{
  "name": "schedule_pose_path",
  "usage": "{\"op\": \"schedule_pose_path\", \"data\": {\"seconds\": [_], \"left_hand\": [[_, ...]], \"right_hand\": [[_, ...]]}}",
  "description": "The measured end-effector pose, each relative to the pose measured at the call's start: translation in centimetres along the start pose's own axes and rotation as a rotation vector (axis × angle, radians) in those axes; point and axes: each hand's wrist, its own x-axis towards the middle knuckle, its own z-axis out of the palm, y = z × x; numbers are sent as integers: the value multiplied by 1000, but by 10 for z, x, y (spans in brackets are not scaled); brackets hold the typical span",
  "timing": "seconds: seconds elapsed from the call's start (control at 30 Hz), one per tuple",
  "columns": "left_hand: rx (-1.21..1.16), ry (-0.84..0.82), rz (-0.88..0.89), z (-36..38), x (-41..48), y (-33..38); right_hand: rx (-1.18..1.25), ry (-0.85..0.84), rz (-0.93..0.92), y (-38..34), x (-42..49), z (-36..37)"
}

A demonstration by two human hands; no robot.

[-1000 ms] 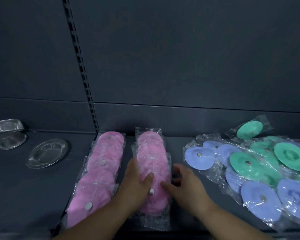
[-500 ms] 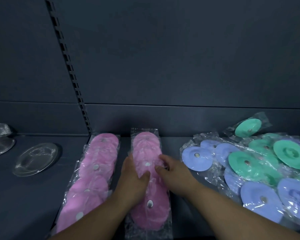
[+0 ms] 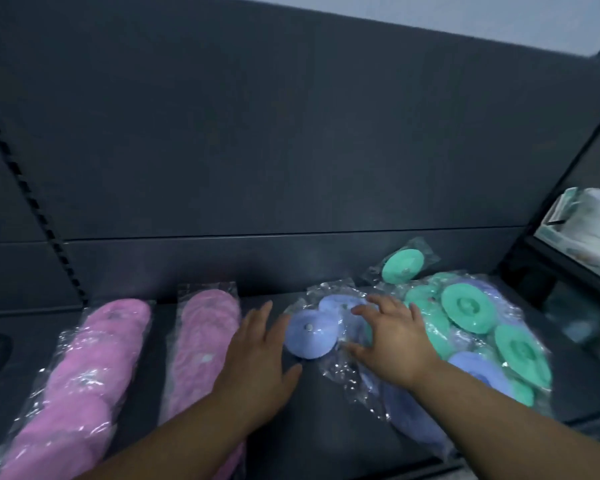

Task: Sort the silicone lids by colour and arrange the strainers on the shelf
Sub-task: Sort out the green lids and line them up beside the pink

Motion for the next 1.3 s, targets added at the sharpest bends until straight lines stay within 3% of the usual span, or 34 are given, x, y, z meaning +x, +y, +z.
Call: {"op": "schedule_pose_path", "data": {"seconds": [0.2,0.27,0.33,0.43,0.63,1.1,1.3], "left_hand": [[86,-135,-147,44,46,56],[42,-173,-307,65,60,78],[-34,-221,-472,85,70,99],[-53,-234,-559,107,83,134],[-23,-216,-527,142,105,183],[-38,-212,-423,177,146,227],[-95,-211,-370,185,153,236]], "right_hand": [[-19,76,169,108,27,-21],[9,88,221,148,39,-24],[62,20,269,187,47,-25],[207,-161,264,238,58,-15],[288,-193,112,288,71,3],[253,-55,156,347,59,11],[355,95,165,343,49,-6]]}}
